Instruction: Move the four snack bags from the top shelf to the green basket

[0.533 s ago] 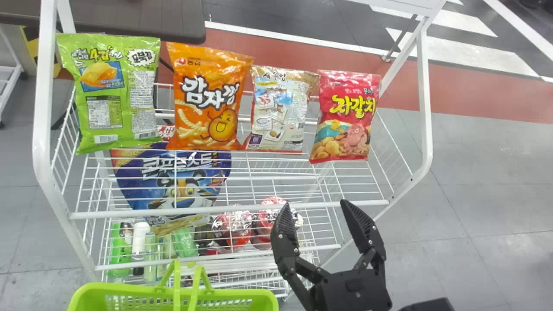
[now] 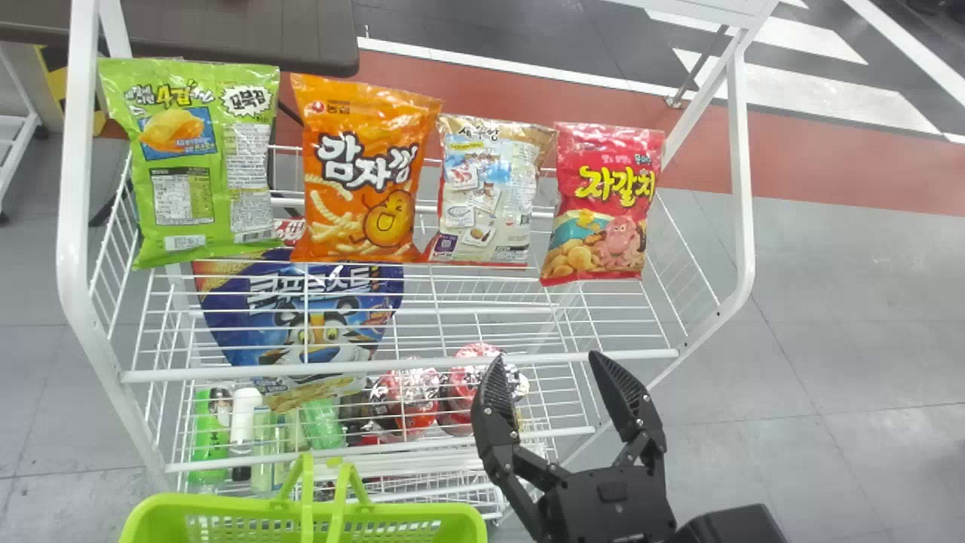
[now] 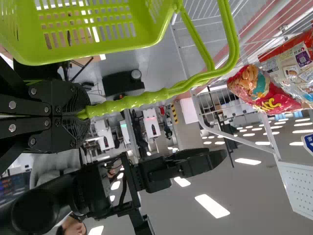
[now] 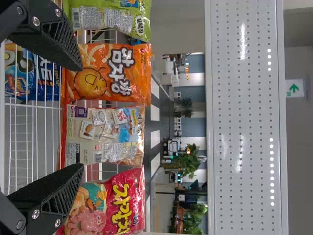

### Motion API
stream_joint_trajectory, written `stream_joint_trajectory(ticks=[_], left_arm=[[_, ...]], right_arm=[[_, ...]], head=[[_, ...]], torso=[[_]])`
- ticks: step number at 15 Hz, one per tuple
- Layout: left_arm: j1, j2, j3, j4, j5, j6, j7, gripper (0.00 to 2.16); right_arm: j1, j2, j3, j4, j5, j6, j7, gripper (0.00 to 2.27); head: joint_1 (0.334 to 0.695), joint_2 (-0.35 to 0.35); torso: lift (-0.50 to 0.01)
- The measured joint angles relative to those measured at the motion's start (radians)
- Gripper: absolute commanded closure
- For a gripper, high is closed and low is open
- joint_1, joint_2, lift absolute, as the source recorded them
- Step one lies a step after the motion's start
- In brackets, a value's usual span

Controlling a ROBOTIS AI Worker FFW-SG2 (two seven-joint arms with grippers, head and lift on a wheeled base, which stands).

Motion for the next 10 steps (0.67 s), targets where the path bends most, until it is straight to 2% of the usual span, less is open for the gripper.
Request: stream_joint_trajectory(ticks=[4, 8, 9, 10], left_arm=[[-0.001, 0.0, -0.001, 0.004, 0.0, -0.004, -0.001, 1.22], [-0.023, 0.006, -0.02, 0.04, -0.002, -0.016, -0.008, 1.22], [-0.027, 0.009, -0.025, 0.047, -0.002, -0.02, -0.009, 1.22], [-0.029, 0.012, -0.028, 0.052, -0.002, -0.024, -0.01, 1.22]], right_arm=[[-0.047, 0.0, -0.001, 0.038, -0.019, 0.009, 0.015, 0.11], [-0.275, 0.002, 0.046, 0.16, -0.021, 0.111, 0.017, 0.12], [-0.352, 0.002, 0.079, 0.181, -0.018, 0.188, 0.016, 0.12], [-0.433, 0.002, 0.117, 0.205, -0.016, 0.273, 0.016, 0.12]], head=[[0.695, -0.35], [0.695, -0.35], [0.695, -0.281], [0.695, -0.242]], torso=[[0.0], [0.0], [0.0], [0.0]])
